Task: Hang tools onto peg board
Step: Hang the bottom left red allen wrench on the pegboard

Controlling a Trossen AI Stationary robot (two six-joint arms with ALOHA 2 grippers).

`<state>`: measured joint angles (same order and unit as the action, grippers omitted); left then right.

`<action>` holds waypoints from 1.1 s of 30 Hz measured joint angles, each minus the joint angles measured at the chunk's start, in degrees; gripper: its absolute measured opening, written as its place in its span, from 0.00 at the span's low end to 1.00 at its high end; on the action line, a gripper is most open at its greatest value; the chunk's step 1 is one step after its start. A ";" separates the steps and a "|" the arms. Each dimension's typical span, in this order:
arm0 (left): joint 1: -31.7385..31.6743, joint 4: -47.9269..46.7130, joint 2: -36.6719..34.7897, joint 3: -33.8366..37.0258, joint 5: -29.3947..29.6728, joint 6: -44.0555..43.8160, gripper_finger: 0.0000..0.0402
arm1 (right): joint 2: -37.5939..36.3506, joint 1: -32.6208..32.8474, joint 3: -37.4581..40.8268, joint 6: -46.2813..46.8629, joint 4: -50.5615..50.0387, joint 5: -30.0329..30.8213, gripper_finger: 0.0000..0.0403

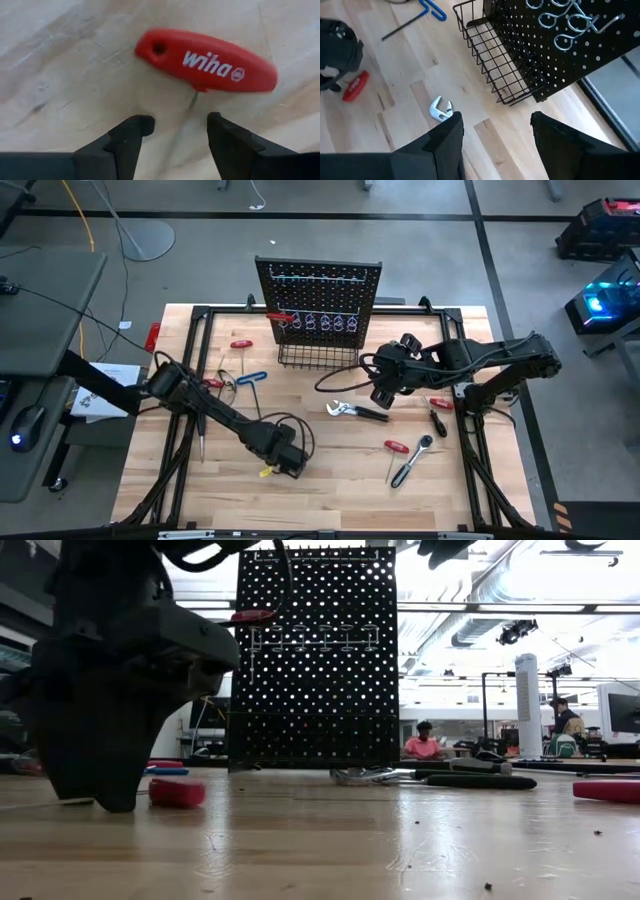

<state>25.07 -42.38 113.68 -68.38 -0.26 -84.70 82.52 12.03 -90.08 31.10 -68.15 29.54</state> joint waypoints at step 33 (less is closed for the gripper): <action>3.48 -3.95 -17.37 3.88 29.60 33.45 0.00 | 0.00 13.63 0.00 23.27 7.49 7.35 0.56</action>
<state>28.55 -46.33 96.31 -64.50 29.34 -51.25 82.52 25.66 -90.08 54.37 -60.66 36.89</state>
